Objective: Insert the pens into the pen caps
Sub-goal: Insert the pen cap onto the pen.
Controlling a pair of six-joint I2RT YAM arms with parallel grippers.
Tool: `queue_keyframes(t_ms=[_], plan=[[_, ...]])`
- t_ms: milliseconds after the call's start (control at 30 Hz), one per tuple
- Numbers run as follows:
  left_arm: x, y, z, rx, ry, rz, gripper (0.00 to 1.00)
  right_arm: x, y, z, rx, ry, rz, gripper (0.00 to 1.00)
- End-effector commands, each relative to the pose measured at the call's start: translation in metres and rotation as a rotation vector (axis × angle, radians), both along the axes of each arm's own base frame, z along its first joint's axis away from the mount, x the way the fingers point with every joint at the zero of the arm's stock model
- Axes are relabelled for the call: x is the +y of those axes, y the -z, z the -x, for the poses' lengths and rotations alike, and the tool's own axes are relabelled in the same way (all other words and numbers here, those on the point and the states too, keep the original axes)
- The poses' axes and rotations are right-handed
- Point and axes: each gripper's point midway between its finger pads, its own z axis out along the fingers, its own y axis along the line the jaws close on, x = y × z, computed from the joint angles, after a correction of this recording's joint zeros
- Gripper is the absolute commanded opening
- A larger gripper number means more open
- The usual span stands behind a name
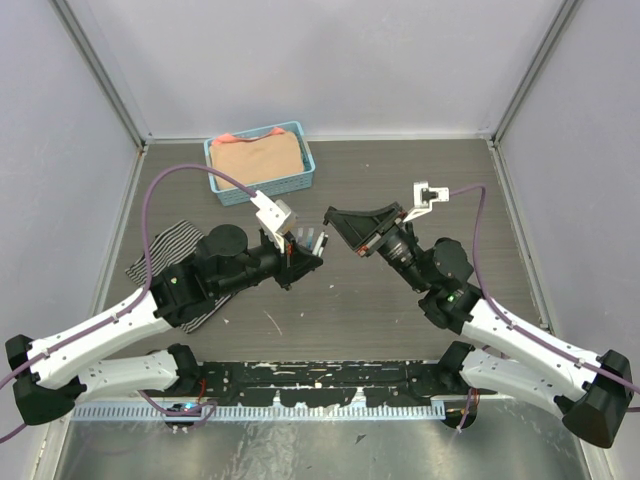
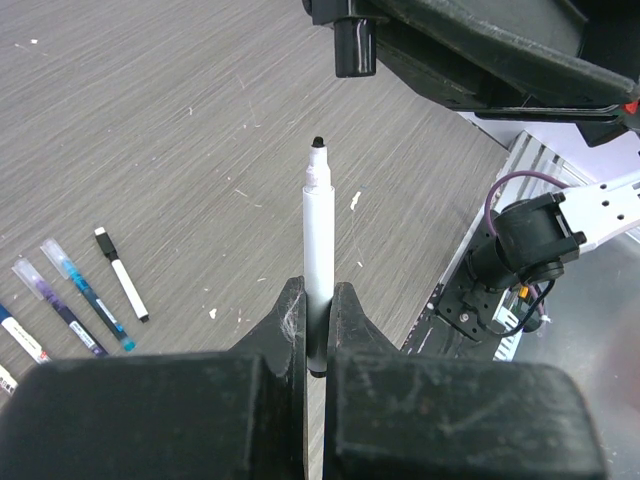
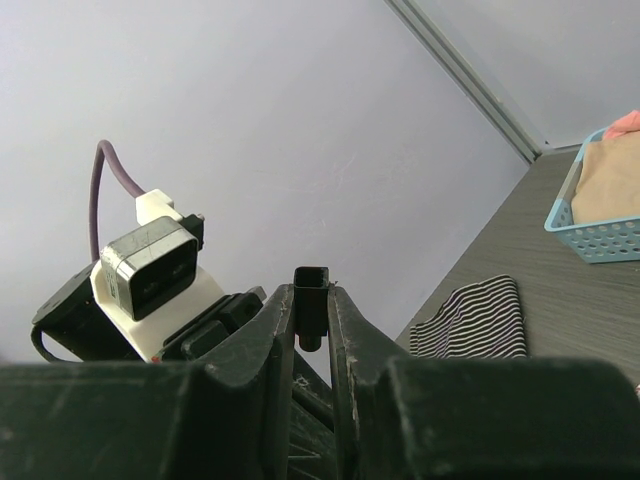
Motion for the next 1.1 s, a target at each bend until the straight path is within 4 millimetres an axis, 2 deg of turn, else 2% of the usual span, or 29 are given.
queue_keyframes(t_ms=[0, 1067], plan=[[0.003, -0.015, 0.001, -0.031, 0.000, 0.034, 0.00, -0.009, -0.018, 0.005, -0.042, 0.019, -0.038, 0.00], [0.004, -0.015, 0.001, -0.034, -0.003, 0.034, 0.00, -0.002, 0.001, -0.002, 0.012, 0.024, 0.015, 0.00]])
